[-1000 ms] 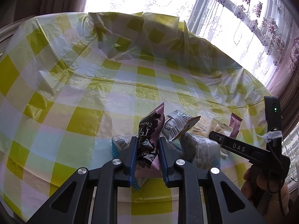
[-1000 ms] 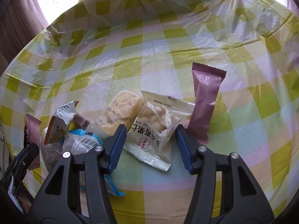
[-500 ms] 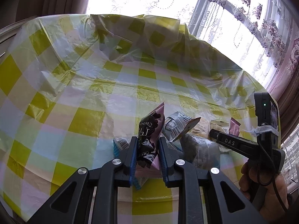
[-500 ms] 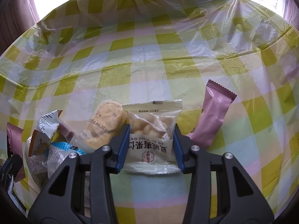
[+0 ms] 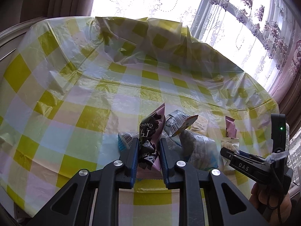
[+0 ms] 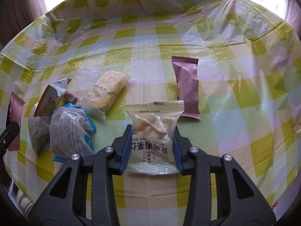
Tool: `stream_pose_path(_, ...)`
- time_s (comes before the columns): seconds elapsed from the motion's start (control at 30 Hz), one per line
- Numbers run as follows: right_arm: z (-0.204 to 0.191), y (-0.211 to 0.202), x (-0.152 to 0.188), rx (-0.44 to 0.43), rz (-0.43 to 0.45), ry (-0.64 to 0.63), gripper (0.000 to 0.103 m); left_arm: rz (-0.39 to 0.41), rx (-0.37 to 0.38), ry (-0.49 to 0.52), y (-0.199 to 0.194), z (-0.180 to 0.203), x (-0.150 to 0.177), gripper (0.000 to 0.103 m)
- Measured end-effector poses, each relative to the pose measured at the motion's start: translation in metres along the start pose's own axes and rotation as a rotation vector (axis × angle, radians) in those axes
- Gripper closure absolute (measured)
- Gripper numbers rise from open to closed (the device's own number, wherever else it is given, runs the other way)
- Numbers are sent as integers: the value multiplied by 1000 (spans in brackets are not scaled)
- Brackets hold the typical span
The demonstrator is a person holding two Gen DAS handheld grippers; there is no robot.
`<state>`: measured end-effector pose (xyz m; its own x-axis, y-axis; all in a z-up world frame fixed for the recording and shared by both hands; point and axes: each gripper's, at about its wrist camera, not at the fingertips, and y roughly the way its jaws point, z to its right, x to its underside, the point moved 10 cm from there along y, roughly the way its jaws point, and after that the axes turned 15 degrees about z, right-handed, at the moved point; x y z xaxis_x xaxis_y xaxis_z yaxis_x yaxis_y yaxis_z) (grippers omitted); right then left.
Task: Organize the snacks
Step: 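Carry both packets over the white box and open both tools to drop them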
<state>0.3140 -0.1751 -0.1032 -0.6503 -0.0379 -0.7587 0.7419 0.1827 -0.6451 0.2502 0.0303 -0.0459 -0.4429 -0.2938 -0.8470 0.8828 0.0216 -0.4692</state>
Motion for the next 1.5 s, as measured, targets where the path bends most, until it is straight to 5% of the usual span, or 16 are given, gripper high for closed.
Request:
stream_pose_path(0.67,38,-87,15,-30,46,48,60,-53,149,92,-46,92,26,81)
stream_pose_path(1.5,210,-158,66,180,28,162,60,-241,469,267,-70,258,92,81)
